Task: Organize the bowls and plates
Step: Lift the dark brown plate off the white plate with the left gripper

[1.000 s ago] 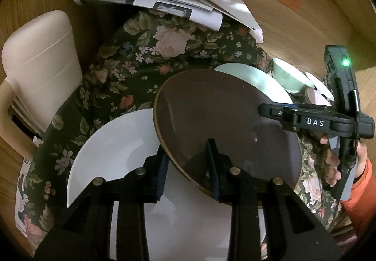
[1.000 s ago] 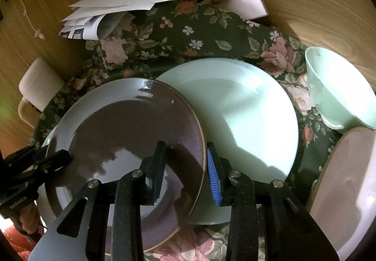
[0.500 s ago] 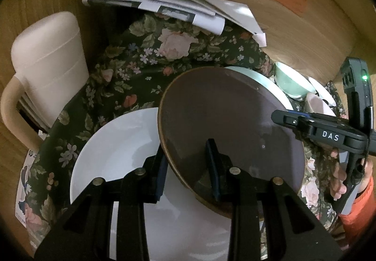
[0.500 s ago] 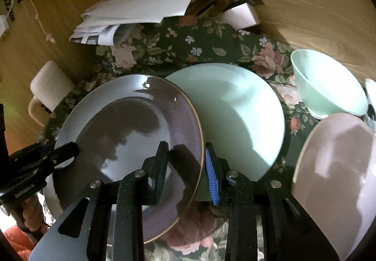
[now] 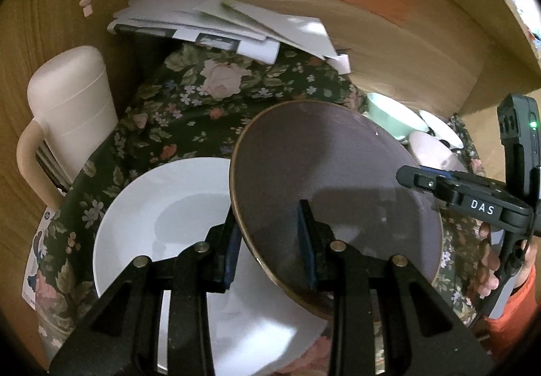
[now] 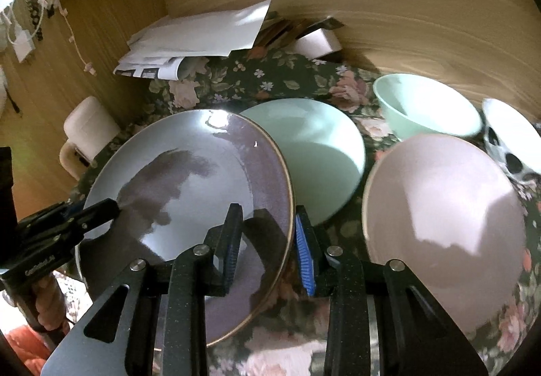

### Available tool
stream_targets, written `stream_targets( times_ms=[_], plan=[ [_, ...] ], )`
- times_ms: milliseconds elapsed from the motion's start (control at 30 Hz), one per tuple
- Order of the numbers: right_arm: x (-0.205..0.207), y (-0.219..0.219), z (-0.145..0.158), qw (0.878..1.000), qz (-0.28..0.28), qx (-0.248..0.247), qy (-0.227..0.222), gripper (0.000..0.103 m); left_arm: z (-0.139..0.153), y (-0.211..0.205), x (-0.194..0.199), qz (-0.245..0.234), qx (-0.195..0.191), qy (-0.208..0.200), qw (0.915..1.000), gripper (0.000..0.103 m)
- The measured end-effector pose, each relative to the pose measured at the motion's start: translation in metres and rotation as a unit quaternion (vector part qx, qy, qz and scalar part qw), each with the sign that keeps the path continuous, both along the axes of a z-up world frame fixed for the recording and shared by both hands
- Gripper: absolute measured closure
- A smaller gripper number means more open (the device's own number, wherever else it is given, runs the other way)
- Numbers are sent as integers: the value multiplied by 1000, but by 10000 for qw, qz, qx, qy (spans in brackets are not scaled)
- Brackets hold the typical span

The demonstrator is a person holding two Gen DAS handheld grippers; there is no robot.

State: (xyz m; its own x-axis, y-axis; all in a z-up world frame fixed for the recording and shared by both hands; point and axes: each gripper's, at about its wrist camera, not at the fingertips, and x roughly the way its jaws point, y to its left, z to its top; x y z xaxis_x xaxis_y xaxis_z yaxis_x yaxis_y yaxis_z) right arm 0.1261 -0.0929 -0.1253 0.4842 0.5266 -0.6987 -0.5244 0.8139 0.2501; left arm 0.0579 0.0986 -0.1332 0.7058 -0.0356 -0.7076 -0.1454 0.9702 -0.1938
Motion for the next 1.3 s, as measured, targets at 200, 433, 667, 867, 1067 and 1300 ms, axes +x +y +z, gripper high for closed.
stream_targets(
  times_ms=[200, 433, 667, 867, 1067, 1300],
  plan=[
    [-24, -19, 4, 9997, -215, 51, -94, 75, 7, -22, -9, -190, 41, -93, 9998, 72],
    [-45, -48, 2, 9988, -465, 121, -92, 75, 9, -48, -19, -441, 27, -110, 9990, 72],
    [-65, -72, -3, 9977, -659, 164, -74, 75, 5, -70, -29, -627, -2, -80, 9980, 72],
    [-76, -84, -10, 9966, -804, 177, 9, 75, -3, -82, -34, -770, -28, 13, 9970, 71],
    [-82, -92, -23, 9955, -924, 156, 157, 75, -14, -91, -33, -869, -24, 154, 9961, 71],
    [-85, -102, -34, 9939, -1045, 127, 328, 75, -27, -100, -28, -979, -54, 347, 9946, 71]
  ],
)
